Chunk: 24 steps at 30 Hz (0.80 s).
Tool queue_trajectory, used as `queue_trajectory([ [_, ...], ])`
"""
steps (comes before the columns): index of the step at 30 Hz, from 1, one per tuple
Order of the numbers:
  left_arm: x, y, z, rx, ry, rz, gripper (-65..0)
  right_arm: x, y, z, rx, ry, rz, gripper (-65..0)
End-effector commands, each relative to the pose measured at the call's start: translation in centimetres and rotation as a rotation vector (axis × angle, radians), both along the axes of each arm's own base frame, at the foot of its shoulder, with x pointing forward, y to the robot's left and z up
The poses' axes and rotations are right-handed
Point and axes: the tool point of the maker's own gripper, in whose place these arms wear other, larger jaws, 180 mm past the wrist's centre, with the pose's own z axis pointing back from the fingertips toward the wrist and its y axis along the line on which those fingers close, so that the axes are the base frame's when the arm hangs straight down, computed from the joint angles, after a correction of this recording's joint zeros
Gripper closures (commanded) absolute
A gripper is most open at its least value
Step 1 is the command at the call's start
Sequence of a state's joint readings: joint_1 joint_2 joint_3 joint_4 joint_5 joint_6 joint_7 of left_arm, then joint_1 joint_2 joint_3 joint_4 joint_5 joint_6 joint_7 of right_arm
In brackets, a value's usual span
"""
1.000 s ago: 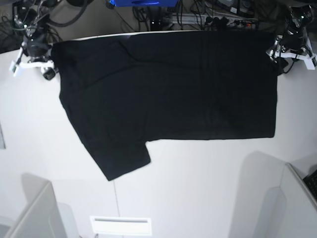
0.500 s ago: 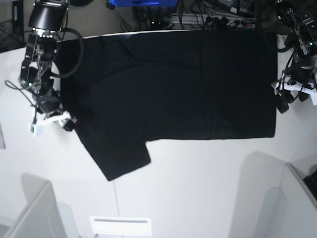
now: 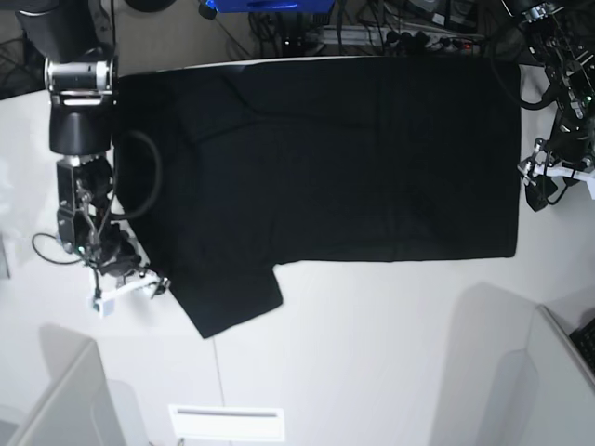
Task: Fold the T-shirt properly
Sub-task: 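Reach the right gripper down to the shirt's sleeve-side hem corner and grasp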
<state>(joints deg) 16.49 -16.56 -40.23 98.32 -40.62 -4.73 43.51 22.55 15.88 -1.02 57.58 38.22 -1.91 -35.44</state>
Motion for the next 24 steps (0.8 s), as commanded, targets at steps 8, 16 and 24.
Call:
queue_trajectory([
  [8, 0.4, 0.8, 1.1, 0.027, -0.032, 0.002, -54.0, 3.6, 1.5, 0.6, -0.095, -0.041, 0.077, -44.1],
  [16, 0.3, 0.8, 1.0, 0.026, -0.029, 0.005, -54.0, 3.2, 2.4, -1.3, -0.162, -0.021, 0.134, -43.4],
  [24, -0.5, 2.9, -0.7, 0.027, 0.037, 0.029, -54.0, 2.1, 2.8, -2.6, -0.171, 0.006, 0.155, -24.9],
])
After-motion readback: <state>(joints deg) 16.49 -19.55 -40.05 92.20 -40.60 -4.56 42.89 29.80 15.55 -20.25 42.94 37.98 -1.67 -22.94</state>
